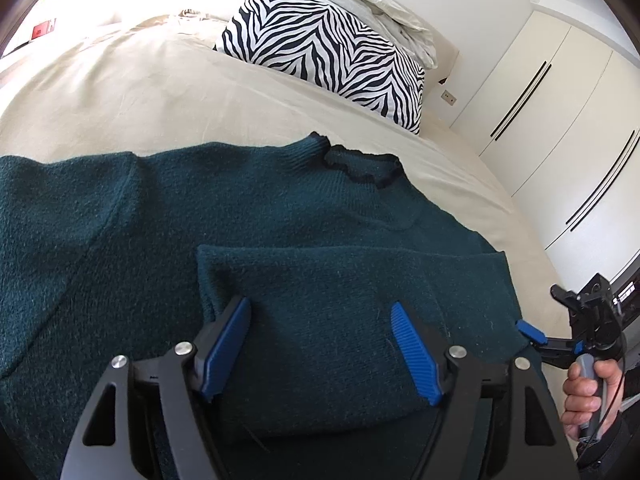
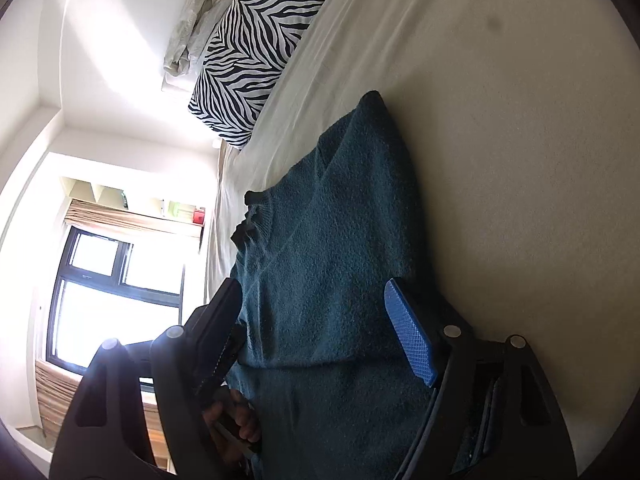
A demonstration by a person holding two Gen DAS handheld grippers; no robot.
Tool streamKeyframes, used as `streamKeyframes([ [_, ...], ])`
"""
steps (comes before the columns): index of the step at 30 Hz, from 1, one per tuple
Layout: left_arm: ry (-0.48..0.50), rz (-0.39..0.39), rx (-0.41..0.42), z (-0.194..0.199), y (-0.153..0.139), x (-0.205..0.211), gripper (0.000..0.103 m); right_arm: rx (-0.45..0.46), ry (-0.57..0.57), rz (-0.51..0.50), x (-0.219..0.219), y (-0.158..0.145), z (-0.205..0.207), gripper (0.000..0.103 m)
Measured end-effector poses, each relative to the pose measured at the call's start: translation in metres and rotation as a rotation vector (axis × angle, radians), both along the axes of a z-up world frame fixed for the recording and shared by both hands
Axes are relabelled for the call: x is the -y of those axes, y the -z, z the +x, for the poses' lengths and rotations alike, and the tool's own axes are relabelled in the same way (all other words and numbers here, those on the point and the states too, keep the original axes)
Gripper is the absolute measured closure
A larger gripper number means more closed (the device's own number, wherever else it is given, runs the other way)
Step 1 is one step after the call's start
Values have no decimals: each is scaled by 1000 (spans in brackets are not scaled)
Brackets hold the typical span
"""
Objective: Fold small clothes
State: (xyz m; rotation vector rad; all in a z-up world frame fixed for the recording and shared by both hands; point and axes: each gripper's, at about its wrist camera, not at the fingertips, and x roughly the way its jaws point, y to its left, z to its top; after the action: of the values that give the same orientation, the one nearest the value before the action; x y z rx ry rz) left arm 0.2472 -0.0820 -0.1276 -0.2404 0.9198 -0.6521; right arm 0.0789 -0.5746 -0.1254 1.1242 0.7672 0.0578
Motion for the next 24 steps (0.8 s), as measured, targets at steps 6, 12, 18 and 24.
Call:
streamKeyframes([
  [6, -133, -195, -25, -27, -40, -88, 26, 12, 34, -134, -21, -48, -23, 33],
  [12, -479, -440, -98, -58, -32, -271, 21, 61, -24, -158, -73, -87, -27, 33],
  [18, -844, -673, -173, -85, 7, -416, 26, 65, -110, -118, -144, -94, -10, 33],
  [24, -1035, -822, -239, -75, 42, -452, 60, 34, -181, -103, -203, -86, -3, 33],
])
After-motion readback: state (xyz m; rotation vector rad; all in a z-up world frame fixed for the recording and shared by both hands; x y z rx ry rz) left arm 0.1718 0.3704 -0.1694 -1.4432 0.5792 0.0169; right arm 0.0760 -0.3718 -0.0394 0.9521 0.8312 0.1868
